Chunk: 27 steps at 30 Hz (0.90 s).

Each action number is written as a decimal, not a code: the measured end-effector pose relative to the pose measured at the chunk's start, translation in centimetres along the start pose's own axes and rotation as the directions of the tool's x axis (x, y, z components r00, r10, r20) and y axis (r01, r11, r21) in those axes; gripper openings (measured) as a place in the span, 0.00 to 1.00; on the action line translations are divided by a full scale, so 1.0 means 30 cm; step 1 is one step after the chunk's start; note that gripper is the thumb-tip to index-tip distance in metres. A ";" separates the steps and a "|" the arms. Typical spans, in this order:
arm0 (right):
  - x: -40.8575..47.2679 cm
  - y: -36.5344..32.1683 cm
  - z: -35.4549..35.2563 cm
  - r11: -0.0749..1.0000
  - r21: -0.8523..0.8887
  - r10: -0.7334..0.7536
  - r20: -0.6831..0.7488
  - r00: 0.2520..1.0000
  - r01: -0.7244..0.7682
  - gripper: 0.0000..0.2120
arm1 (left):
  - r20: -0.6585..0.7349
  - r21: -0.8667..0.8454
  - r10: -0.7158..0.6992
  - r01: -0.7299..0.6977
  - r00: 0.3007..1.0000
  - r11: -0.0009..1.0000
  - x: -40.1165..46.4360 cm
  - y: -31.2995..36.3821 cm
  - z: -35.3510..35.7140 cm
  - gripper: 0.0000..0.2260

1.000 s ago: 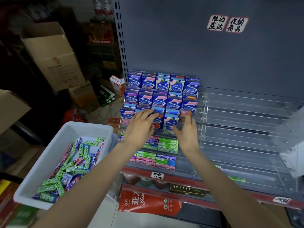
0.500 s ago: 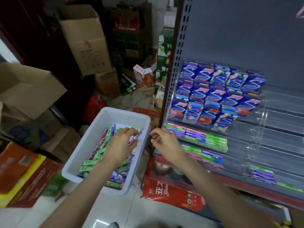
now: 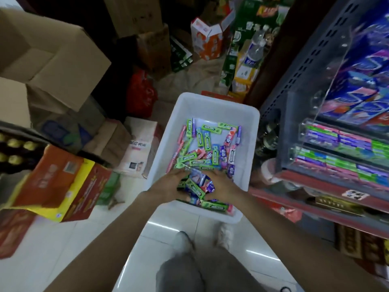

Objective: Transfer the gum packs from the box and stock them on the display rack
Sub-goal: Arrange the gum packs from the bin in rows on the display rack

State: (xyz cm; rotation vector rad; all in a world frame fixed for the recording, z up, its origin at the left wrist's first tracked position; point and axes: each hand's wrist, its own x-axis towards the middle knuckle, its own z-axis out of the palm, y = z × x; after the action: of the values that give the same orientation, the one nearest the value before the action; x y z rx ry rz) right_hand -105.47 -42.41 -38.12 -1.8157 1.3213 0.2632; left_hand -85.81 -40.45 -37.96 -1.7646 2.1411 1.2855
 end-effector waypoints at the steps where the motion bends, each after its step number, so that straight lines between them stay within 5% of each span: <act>1: 0.010 0.005 0.009 0.999 -0.031 0.022 -0.001 1.000 -0.022 0.43 | 0.010 0.064 0.014 -0.015 1.000 0.998 0.015 -0.011 0.012 0.40; 6: 0.063 0.018 -0.008 0.992 -0.099 0.062 -0.136 0.989 -0.076 0.33 | 0.036 0.127 0.023 -0.028 0.999 0.992 0.064 -0.046 0.014 0.40; 11: 0.108 -0.002 -0.029 0.987 -0.096 0.123 -0.063 0.990 -0.128 0.35 | 0.008 -0.208 -0.038 0.038 0.999 0.977 0.113 -0.036 0.019 0.32; 17: 0.086 0.020 -0.053 0.992 0.052 0.111 0.010 0.994 -0.111 0.37 | -0.101 0.027 -0.002 0.005 0.995 1.000 0.162 -0.008 0.045 0.23; 27: 0.099 0.023 -0.069 0.989 0.038 0.145 0.000 0.989 -0.145 0.15 | -0.247 -0.461 -0.039 -0.082 0.968 0.884 0.100 -0.003 0.012 0.11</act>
State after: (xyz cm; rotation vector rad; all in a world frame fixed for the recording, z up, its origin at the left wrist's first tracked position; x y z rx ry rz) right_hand -105.43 -46.00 -38.98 -1.6909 1.4533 0.3118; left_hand -86.87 -42.54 -39.87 -2.1899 2.0974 1.7997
